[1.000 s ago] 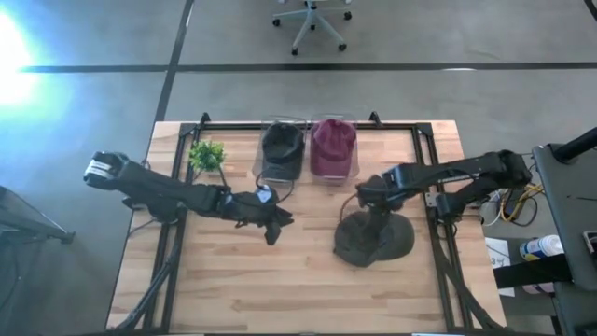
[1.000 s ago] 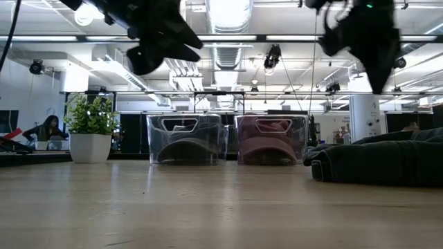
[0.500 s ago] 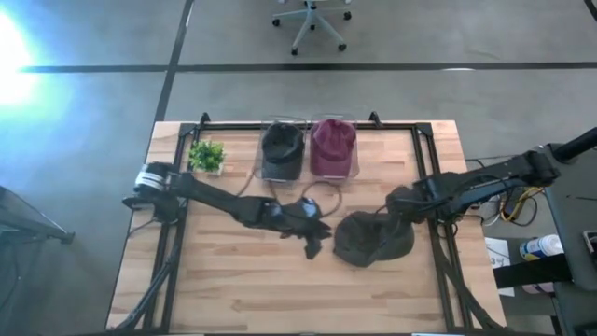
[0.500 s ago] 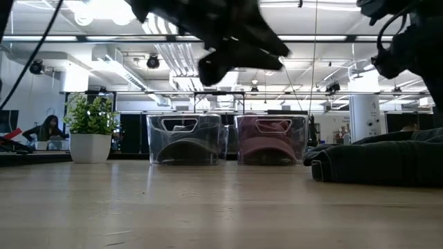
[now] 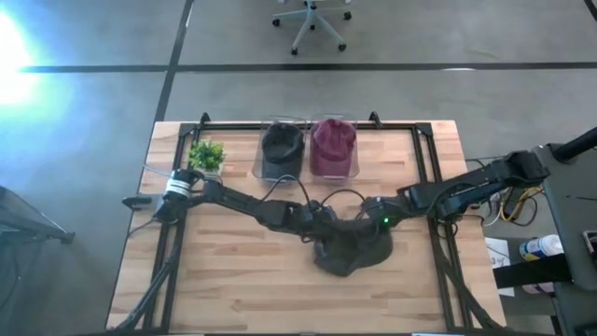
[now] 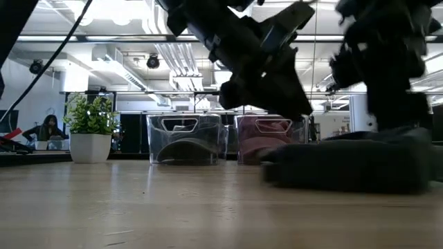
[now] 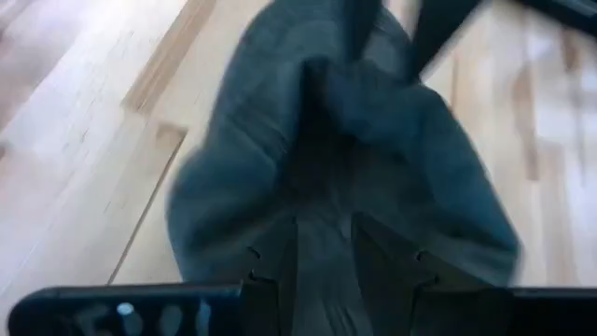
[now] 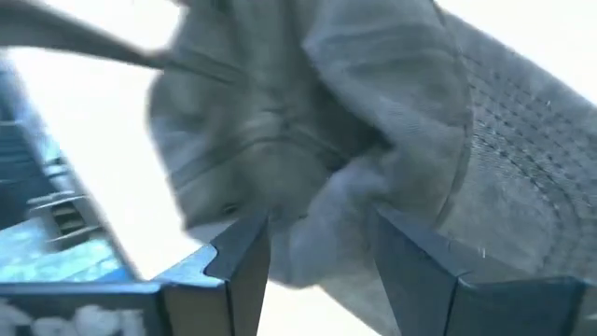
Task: Pick & Place hat
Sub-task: Put the black cap into the left transparent bin
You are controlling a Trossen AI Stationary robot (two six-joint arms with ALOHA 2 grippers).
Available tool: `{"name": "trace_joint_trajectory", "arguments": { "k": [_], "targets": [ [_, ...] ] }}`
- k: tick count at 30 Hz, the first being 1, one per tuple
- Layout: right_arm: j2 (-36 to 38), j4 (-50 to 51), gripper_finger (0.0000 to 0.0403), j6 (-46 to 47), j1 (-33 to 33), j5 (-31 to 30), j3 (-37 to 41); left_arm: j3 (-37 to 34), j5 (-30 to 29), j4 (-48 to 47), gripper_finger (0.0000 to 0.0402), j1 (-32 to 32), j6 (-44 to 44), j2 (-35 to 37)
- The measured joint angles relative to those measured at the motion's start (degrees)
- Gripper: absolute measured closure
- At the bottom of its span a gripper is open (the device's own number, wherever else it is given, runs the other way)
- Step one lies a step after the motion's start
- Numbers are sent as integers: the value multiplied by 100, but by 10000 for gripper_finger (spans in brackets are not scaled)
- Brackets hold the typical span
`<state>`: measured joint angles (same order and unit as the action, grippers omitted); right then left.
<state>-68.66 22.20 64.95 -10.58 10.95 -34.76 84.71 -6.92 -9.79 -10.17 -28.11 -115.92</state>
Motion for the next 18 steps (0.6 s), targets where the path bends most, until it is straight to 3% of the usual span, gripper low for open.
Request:
{"name": "trace_joint_trajectory", "arguments": {
  "k": [4,7,11,14,18],
  "targets": [
    [301,366,227,-507,-71,-420,-513,-140,2,-50,305,-13,-88,106],
    [532,1589,227,-362,-117,-726,-751,-149,6,-17,305,-13,-90,132],
    [690,3210,227,206,-163,-608,-455,-149,278,45,305,-12,-46,131],
    [977,2870,227,396,-198,-233,38,-158,592,10,305,-14,16,38],
    [1363,1682,227,700,-193,-95,720,-269,706,-24,305,-35,21,-13]
  ]
}}
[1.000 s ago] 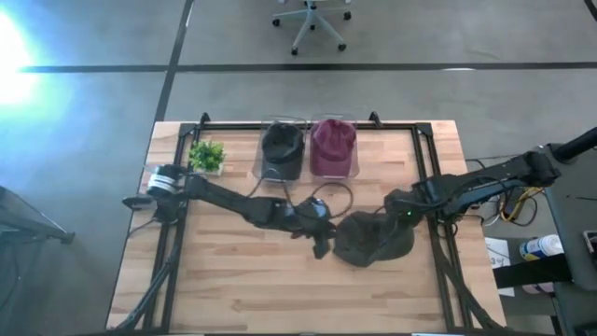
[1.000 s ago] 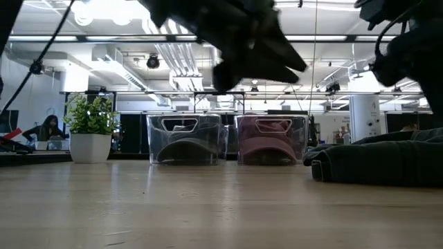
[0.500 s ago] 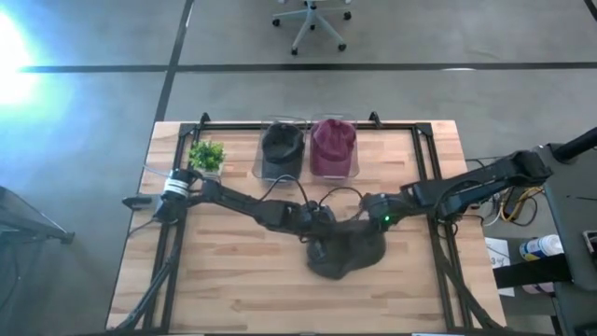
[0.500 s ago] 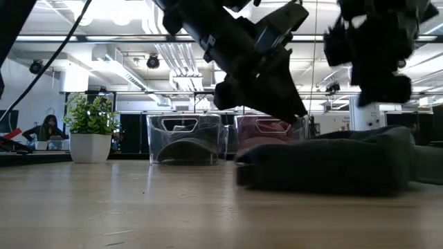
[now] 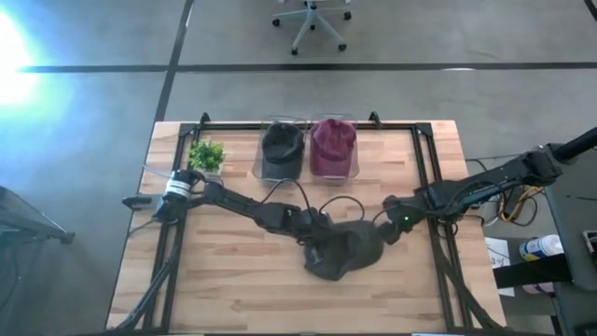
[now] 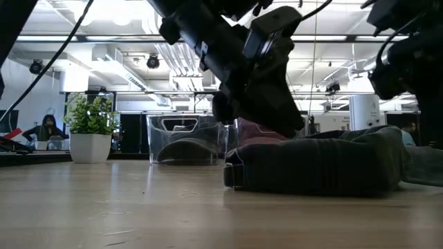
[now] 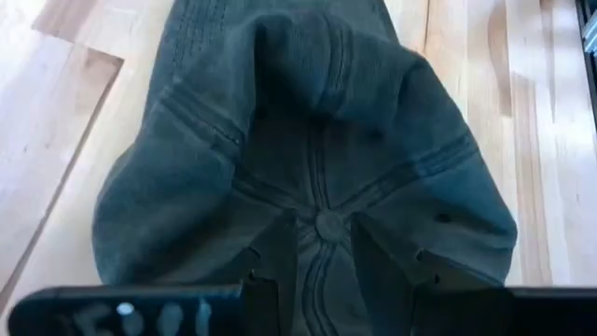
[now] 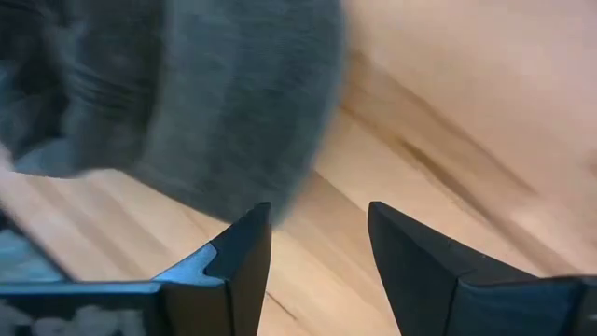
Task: Pick & Place hat
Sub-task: Put the black cap into the left transparent bin
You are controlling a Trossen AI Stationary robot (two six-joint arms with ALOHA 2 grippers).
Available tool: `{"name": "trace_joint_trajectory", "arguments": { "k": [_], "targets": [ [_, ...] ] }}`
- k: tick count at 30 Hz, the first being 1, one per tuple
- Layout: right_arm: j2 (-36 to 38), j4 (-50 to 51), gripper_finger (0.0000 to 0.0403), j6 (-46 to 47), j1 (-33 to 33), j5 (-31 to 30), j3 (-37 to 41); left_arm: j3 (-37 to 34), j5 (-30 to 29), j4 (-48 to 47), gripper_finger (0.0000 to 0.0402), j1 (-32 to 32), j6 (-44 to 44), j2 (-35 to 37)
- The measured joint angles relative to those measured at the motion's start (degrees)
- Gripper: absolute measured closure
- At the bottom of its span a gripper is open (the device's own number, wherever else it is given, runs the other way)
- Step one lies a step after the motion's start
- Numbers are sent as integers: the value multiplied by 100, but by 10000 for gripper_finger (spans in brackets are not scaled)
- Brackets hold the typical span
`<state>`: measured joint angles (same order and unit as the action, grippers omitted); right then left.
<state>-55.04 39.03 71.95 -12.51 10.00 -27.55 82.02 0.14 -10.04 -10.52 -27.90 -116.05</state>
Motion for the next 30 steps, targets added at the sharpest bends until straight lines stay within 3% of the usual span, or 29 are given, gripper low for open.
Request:
{"name": "trace_joint_trajectory", "arguments": {
  "k": [13,21,30],
  "targets": [
    [142,-4396,227,522,15,204,1714,-410,20,-40,305,-125,-50,2],
    [-659,-4283,227,567,15,182,1686,-636,12,270,305,-122,-94,2],
    [-2046,-6476,227,390,15,185,1528,-641,-10,588,305,-121,-105,-74]
  ]
}}
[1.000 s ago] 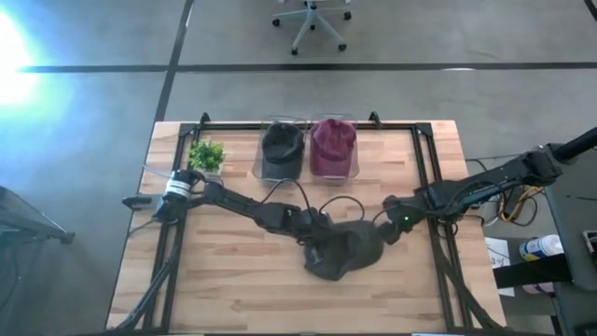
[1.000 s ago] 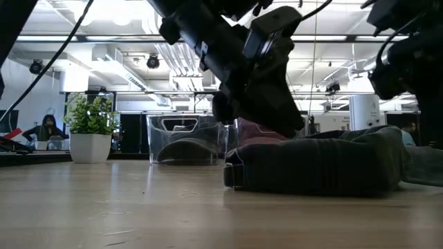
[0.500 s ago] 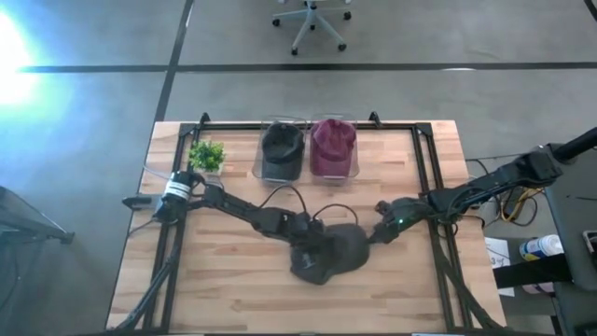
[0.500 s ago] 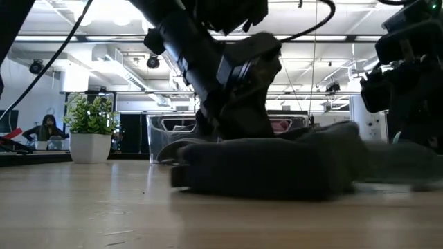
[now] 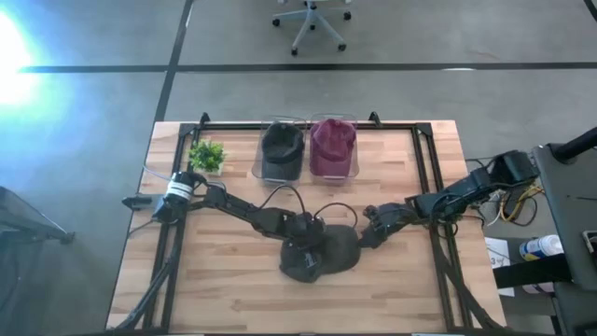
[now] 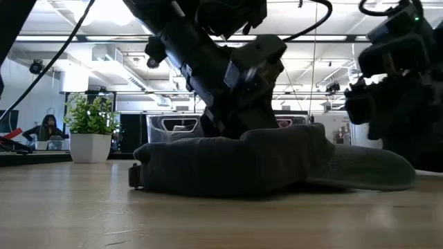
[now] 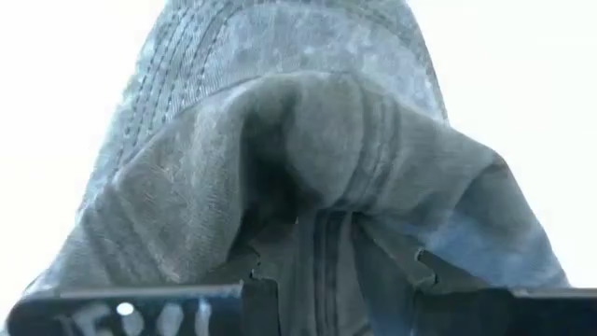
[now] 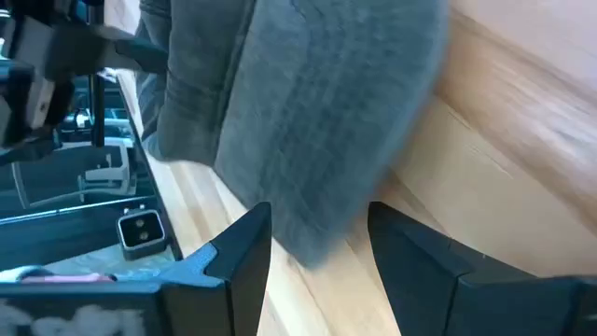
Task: Pick & Place hat
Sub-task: Put the black cap into the left transparent bin
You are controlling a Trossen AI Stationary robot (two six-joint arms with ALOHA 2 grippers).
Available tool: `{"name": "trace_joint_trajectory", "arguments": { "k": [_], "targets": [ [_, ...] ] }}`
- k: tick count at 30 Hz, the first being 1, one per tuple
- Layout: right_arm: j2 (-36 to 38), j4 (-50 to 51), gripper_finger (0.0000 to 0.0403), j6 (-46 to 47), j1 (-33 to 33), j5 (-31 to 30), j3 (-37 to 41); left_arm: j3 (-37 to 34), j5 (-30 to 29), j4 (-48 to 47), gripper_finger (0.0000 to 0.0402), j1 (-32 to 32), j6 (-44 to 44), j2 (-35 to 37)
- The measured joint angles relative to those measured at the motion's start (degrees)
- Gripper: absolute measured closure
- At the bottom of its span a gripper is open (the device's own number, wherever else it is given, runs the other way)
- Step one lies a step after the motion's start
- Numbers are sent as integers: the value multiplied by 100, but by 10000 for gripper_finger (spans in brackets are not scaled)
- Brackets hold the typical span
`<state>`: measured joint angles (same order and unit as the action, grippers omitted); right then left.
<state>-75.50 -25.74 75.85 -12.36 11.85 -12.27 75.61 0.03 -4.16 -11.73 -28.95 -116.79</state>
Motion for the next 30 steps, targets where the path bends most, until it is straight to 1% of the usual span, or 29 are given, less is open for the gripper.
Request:
{"name": "trace_joint_trajectory", "arguments": {
  "k": [4,6,10,12,14,17,20,21,23,25,27,28,30],
  "targets": [
    [-554,-62,227,-247,0,53,-465,0,-7,124,305,0,0,-135],
    [-745,-65,227,-548,0,126,-751,-2,-12,112,305,0,-12,-167],
    [-865,-70,231,-1168,0,226,-1231,8,-257,-13,305,-2,-14,-68],
    [-791,50,244,-1367,4,216,-1385,23,-375,-359,305,0,-37,185],
    [-627,241,267,-1586,4,213,-1485,35,-539,-705,305,-5,-88,574],
    [-417,445,317,-1986,4,170,-1639,-43,-1039,-1039,305,-76,-43,1260],
    [-205,946,375,-2716,60,123,-1989,-79,-1474,-1257,305,-113,43,1896],
    [-109,1262,383,-2999,67,16,-2173,-83,-1601,-1385,305,-116,20,2121],
    [44,2184,386,-3748,72,-293,-2647,-73,-1867,-1623,305,-138,-155,2599],
    [133,3448,387,-4693,52,-928,-3272,-63,-2233,-1861,305,-194,-409,3077],
    [139,4892,388,-5688,-40,-1865,-3889,-62,-2684,-2018,305,-317,-650,3544],
    [85,5510,388,-6224,-120,-2444,-4196,-66,-2950,-2082,305,-389,-734,3734],
    [-89,6498,388,-7233,-243,-3460,-4691,-66,-3424,-2137,305,-538,-840,4071]
  ]
}}
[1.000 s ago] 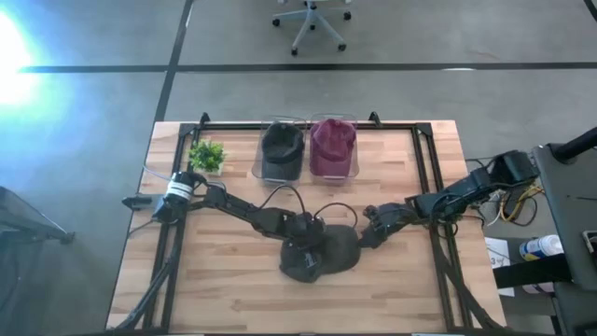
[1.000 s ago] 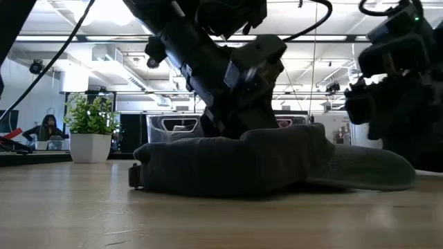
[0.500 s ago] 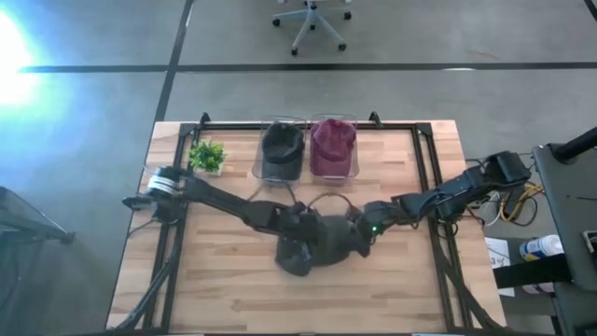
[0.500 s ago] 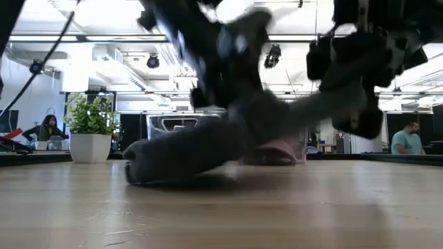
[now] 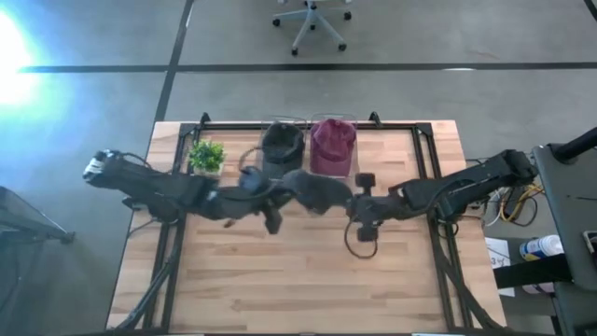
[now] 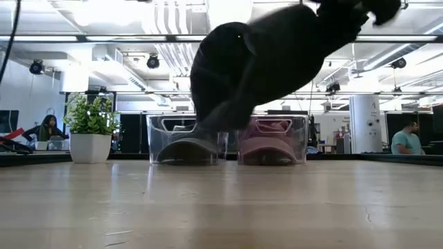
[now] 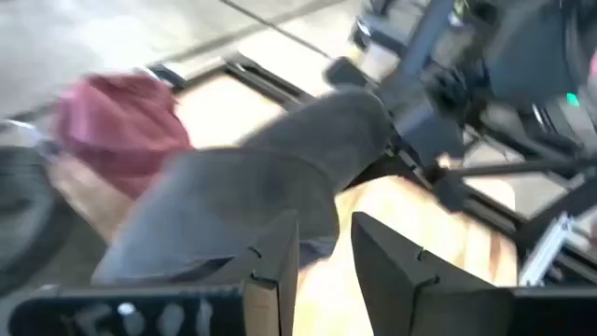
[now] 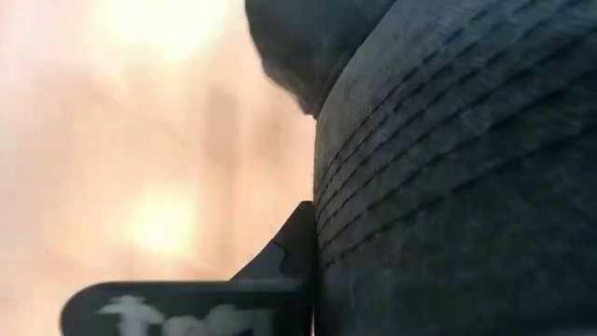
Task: Pick & Place hat
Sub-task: Put the black cap into the left transparent bin
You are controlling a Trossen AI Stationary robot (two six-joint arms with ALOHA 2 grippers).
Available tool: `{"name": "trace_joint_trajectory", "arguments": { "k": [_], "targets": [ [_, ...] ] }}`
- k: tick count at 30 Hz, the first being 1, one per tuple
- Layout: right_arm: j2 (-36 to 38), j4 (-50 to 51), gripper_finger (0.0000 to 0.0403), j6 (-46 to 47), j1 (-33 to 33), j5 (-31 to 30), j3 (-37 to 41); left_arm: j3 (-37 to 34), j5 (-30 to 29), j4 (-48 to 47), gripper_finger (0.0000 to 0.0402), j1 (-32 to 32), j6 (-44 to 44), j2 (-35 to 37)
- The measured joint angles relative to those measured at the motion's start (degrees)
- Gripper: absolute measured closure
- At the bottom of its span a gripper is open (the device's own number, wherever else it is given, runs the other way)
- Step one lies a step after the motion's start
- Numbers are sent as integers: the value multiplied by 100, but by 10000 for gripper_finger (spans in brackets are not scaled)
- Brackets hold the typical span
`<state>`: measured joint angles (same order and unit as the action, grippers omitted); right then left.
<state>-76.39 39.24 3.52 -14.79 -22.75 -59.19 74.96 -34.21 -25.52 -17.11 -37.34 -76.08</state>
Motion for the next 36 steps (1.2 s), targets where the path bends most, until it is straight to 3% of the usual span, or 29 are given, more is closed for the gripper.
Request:
{"name": "trace_joint_trajectory", "arguments": {
  "k": [4,7,13,19,23,27,36],
  "targets": [
    [-505,1195,389,-1984,-401,-1746,-530,-6,-757,-102,305,-219,-200,365],
    [-788,1332,389,-3259,-772,-2347,-553,-7,-820,-98,305,-246,-352,399],
    [-1034,1072,389,-3815,-1394,-2366,-301,-22,21,-101,305,-178,-899,-169],
    [-1421,962,389,-3932,-1880,-2100,173,-28,1485,177,305,48,-1420,-1542],
    [-1626,702,389,-4267,-2176,-2093,296,-35,2240,1413,305,194,-1161,-2497],
    [-1640,642,390,-4430,-2336,-2266,186,-30,3536,3070,305,316,-1125,-3199],
    [-1328,438,390,-4331,-2334,-3148,-451,343,3878,2984,305,302,-957,-3756]
  ]
}}
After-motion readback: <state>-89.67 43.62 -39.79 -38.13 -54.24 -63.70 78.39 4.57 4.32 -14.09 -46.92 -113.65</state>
